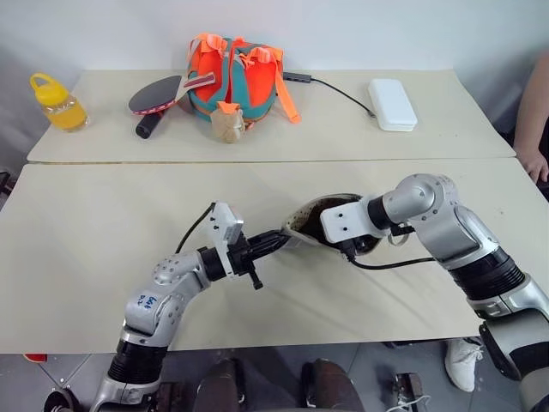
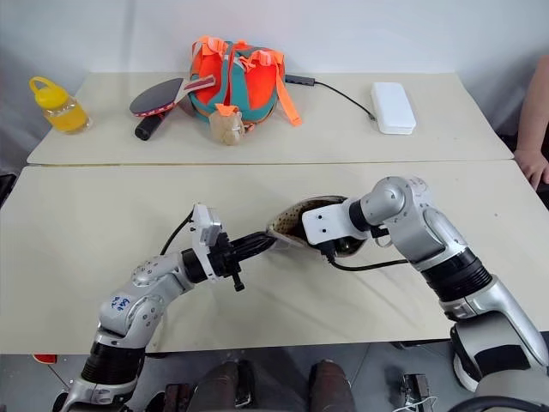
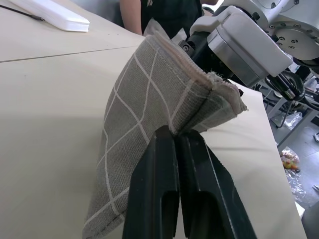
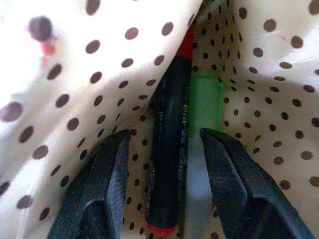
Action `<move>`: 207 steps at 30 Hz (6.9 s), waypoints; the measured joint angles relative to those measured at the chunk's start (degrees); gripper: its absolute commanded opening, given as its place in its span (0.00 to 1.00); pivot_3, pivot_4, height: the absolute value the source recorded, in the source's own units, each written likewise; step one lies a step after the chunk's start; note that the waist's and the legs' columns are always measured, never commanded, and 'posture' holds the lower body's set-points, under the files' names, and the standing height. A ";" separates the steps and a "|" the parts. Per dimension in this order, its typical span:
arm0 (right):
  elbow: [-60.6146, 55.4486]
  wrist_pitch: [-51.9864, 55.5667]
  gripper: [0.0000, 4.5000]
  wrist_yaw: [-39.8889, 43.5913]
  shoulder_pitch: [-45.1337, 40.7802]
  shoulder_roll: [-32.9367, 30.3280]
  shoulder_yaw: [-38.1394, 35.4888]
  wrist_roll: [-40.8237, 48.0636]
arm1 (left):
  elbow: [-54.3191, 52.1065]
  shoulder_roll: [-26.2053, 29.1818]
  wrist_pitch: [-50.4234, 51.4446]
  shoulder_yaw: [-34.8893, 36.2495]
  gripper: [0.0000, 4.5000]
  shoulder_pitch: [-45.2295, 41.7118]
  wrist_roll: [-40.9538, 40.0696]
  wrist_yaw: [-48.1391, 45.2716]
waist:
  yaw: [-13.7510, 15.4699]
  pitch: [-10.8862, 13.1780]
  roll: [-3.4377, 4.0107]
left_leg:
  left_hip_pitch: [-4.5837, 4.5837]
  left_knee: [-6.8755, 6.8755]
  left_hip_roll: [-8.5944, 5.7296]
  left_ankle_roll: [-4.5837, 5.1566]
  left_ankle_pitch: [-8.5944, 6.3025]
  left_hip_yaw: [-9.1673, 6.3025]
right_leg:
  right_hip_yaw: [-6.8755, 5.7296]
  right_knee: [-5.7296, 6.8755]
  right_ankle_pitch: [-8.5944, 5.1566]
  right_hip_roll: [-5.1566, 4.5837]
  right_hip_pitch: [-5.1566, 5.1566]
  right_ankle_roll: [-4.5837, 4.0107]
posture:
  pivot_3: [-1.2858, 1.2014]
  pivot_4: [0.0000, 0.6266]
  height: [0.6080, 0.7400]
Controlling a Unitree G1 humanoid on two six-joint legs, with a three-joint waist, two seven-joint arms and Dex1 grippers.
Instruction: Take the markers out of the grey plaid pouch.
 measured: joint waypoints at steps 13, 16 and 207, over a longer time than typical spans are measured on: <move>-0.09 1.95 0.52 0.07 0.88 0.48 1.15 -0.43 | 0.15 -0.28 0.00 -0.84 0.00 0.00 0.49 0.05 | 0.02 0.00 0.00 | -0.02 -0.01 0.00 0.00 0.00 0.00 | 0.00 -0.02 0.00 0.00 -0.02 0.00 | 0.52 0.24 1.00; 0.25 2.58 0.43 -0.02 0.85 0.77 1.57 -1.10 | 0.15 -0.27 0.00 -1.01 0.00 0.00 0.61 0.24 | 0.01 0.00 0.00 | -0.01 -0.01 0.00 0.00 0.00 0.00 | 0.00 -0.01 0.00 0.00 -0.02 0.00 | 0.52 0.24 1.00; 3.61 3.21 0.23 -5.74 -0.81 -4.27 -16.92 23.53 | 18.29 19.75 -25.11 22.22 0.00 -4.21 10.36 0.80 | 0.03 0.11 0.06 | -0.17 -0.31 -0.05 0.01 -0.03 0.18 | 0.02 -0.11 0.00 -0.04 -0.31 0.01 | 0.52 0.24 1.00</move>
